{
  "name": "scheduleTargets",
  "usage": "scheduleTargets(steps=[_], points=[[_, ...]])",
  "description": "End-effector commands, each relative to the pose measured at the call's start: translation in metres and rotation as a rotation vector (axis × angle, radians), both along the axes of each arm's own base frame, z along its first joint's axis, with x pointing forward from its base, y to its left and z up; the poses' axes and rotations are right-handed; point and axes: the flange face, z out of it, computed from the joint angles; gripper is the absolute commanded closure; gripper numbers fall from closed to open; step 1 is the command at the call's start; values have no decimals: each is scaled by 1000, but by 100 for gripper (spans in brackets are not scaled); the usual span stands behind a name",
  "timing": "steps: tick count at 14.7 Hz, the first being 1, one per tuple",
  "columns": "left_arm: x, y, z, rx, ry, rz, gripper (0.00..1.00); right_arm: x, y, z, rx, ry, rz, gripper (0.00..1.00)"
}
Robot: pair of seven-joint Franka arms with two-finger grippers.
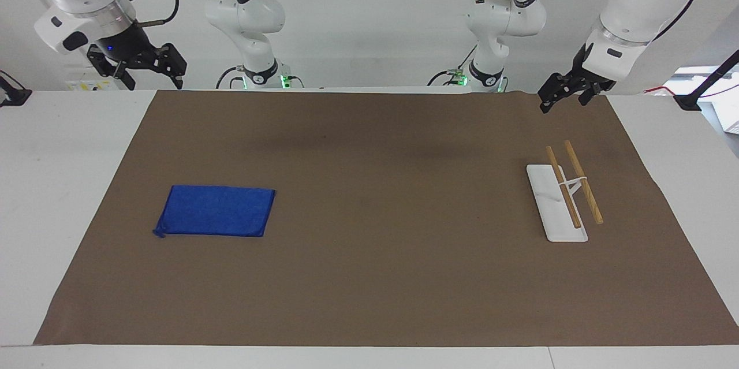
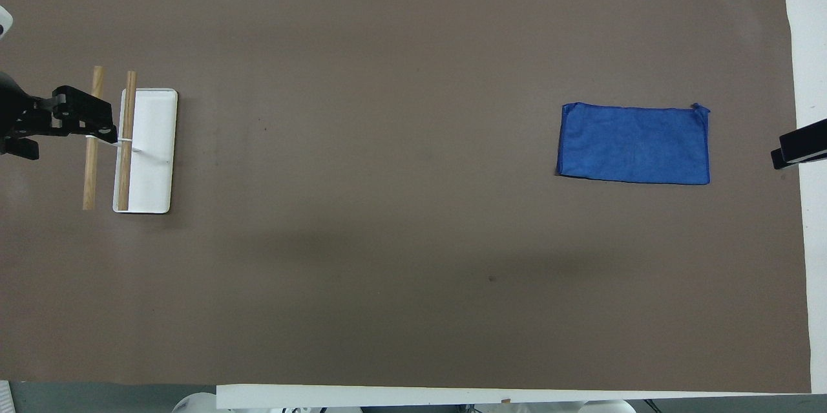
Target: Right arm passes towel to left arm to hang
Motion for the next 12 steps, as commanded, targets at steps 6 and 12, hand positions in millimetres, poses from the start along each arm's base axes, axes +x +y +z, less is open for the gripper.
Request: scheduleTargets(steps=[6,12], points=[[-2,2,-1,17,-10,-15,0,-8,-4,-1,12,-11,-11,0],[-2,2,-1,17,-9,-15,0,4,6,-17,15,-90,27,0]])
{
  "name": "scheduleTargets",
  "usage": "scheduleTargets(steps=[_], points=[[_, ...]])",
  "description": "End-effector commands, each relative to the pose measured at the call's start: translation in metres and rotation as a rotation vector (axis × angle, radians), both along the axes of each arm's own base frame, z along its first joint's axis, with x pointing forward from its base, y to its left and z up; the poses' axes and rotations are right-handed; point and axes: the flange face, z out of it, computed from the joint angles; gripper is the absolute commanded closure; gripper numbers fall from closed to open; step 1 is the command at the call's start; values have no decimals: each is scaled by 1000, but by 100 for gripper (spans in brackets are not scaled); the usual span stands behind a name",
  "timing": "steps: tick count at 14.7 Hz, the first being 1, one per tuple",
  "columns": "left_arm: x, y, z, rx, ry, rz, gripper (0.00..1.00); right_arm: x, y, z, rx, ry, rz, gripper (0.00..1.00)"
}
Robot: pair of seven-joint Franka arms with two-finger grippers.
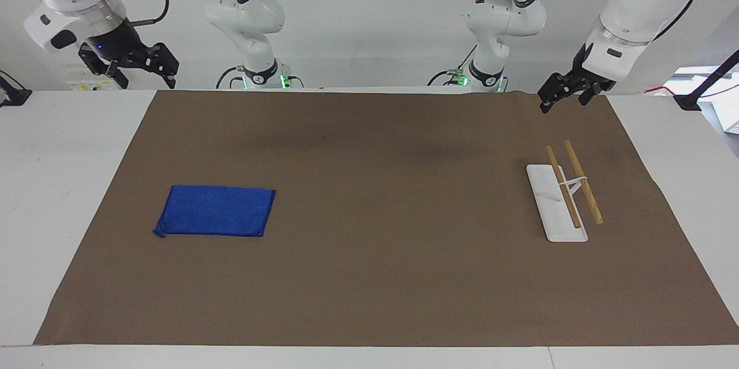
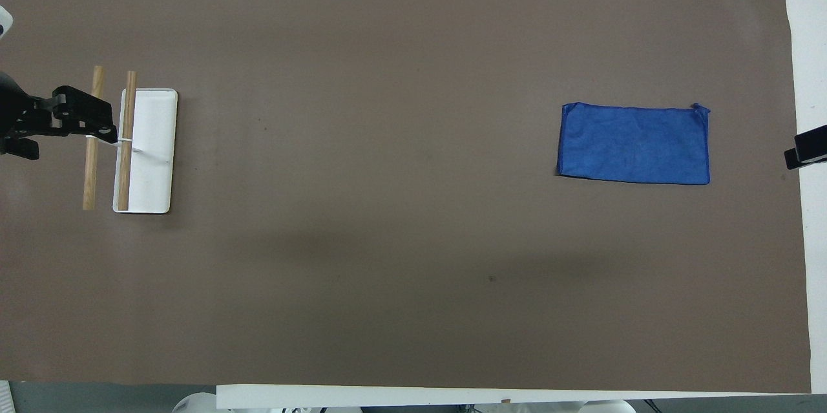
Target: Right arm passes towel to left arm to hang
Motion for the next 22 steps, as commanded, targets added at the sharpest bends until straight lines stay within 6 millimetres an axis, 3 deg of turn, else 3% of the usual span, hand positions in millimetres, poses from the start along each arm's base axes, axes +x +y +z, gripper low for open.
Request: scheduleTargets(steps=[1,3,5,7,11,14,20,21,22], points=[[-2,2,-1,17,-9,-15,0,13,28,-36,7,-97,66,0],[-2,2,-1,17,-10,-15,0,35,41,-94,12,-107,95,0],[-2,2,-1,17,-10,-15,0,56,41,-166,17,-131,101,0],[-2,2,-1,17,-10,-15,0,63,41,-222,21,-139,104,0],[-2,2,0,16,-12,-15,0,69,32,-298,33,-127,92,1],[-2,2,-1,17,-9,-15,0,77,33,-339,40,-129,100,1],[-1,0,1,13,-22,-18,0,62,31,-371,44,-122,143,18],[0,2,0,14,-19,-12,0,59,31,-375,43,-127,157,26],[0,3,0,14,-16,-12,0,59,31,-375,43,-132,162,41]])
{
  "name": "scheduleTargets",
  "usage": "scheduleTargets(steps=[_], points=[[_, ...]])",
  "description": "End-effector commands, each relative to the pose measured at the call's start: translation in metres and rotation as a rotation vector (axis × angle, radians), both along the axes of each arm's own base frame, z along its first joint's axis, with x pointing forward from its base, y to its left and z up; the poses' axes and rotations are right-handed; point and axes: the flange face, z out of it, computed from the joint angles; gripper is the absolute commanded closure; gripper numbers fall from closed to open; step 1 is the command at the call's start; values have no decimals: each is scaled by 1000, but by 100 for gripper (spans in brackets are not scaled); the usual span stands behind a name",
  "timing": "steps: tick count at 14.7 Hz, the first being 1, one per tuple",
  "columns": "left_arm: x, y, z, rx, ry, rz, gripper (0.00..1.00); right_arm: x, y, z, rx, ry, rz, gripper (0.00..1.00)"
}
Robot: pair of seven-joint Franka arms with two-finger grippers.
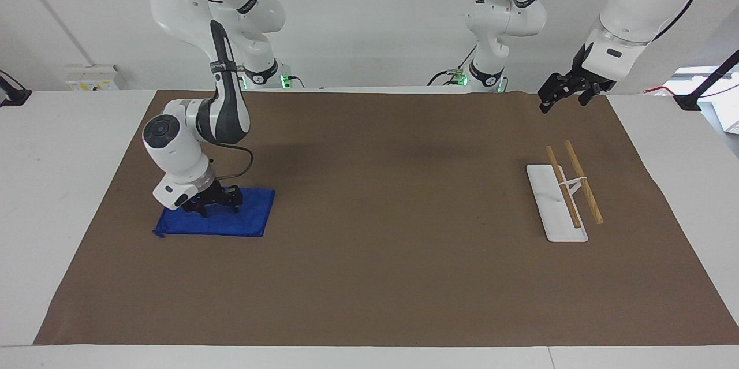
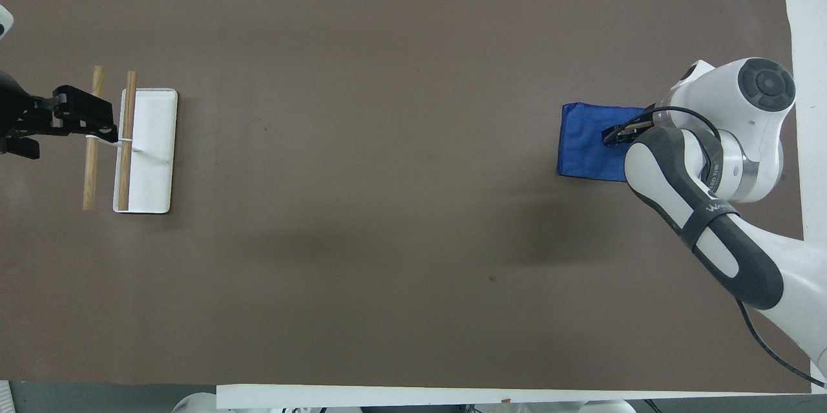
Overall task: Right arm passes towel to left arm to hang
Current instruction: 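Reach the right gripper down to the blue towel and grasp it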
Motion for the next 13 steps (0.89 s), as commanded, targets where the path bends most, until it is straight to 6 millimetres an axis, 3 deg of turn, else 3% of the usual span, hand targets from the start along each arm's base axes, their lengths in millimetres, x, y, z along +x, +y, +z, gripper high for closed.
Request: scheduleTargets(steps=[1,3,4,5,7,9,11,13], points=[[-3,5,-3,18,-1,9,0,-9,-3,-3,3,-14,29,56],[-3,9,-4,18,-1,-1,0,-9,-2,-4,4,-10,29,84],[-3,11,-3,15,-4,-43,0,-7,-3,-1,4,-10,27,95],[-3,13,-3,7,-1,-138,0,-5,-3,2,3,-13,27,99],[2,42,-3,-3,2,-195,0,8,0,22,4,12,32,100],[2,44,-2,-2,5,-186,0,20,11,54,5,47,44,100],[1,46,-2,-2,11,-179,0,31,45,91,11,81,80,100],[1,50,0,-1,4,-158,0,37,89,127,70,101,8,100]])
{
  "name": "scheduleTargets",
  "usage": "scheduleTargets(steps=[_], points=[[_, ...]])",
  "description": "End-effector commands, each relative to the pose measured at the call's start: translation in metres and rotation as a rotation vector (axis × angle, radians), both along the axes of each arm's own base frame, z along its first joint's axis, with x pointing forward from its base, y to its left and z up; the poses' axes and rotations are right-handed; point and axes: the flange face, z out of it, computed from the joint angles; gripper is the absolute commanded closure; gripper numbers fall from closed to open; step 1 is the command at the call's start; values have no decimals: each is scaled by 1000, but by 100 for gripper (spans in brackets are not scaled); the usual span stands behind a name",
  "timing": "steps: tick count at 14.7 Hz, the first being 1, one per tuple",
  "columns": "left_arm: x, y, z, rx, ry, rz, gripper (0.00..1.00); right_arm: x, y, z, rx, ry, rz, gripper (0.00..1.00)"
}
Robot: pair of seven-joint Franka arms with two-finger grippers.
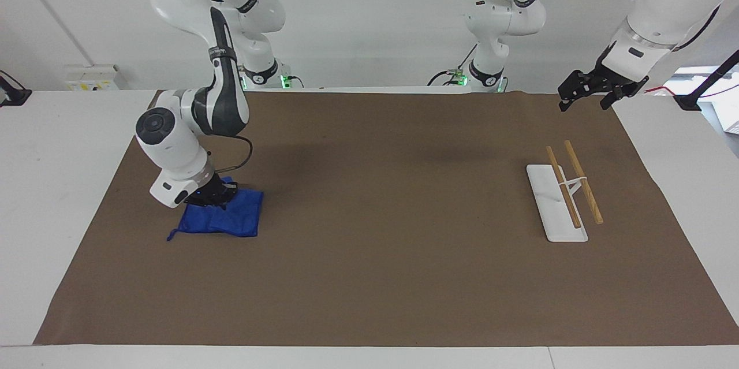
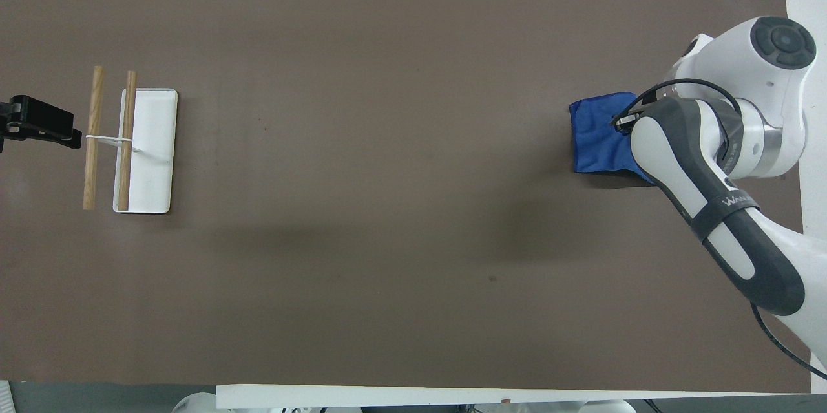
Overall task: Right arm passes towel to left arm to hang
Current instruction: 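Lift the towel with the right gripper while the left gripper approaches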
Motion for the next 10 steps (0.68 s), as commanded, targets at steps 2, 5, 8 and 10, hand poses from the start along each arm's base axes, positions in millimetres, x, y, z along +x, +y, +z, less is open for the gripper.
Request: scheduleTargets(steps=[2,5,8,10], points=[[-5,6,2,25,-12,104,0,5,72,53,140,38,-158,100],[0,-16,-3,1,-61,264,0,-3,124,63,311,115,-324,100],[-7,-75,-29,-40,-116,479,0,-13,169,69,430,246,-581,99],[-10,-124,-53,-82,-168,592,0,-19,203,74,508,317,-753,99]])
